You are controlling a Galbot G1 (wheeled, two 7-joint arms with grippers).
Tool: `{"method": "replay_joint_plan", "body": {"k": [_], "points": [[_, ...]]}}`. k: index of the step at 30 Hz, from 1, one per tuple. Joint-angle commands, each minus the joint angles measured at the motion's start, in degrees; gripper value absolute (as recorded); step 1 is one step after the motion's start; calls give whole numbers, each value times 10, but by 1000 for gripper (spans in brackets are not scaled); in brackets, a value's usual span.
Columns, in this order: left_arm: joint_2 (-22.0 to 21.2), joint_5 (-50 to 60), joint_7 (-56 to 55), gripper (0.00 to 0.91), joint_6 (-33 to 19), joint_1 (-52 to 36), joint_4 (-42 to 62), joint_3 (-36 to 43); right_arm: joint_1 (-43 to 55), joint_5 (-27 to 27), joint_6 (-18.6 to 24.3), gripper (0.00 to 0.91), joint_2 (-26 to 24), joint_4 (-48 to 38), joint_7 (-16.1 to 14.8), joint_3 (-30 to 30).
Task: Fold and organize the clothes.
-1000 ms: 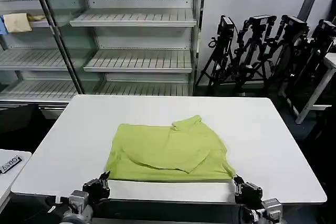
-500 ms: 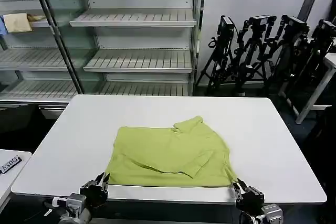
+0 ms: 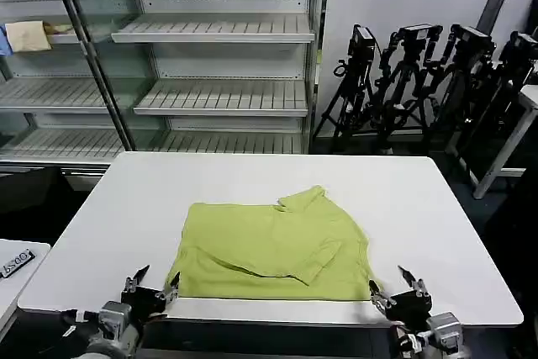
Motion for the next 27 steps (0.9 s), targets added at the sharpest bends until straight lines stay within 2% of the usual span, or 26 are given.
{"method": "replay_joint_plan", "body": {"k": [1, 7, 12, 19, 27], "points": [[21, -70, -20, 907, 1, -97, 25, 10, 129, 75, -25, 907, -14, -25, 41, -30], [42, -129, -41, 907, 1, -180, 53, 33, 259, 139, -26, 907, -29, -88, 69, -101], [46, -149, -47, 907, 2, -235, 97, 57, 346, 167, -27, 907, -21, -135, 88, -160], [49, -161, -48, 907, 2, -287, 143, 87, 455, 183, -27, 907, 4, -209, 101, -232], [43, -162, -48, 907, 2, -350, 198, 133, 523, 189, -27, 907, 43, -303, 105, -291]]}}
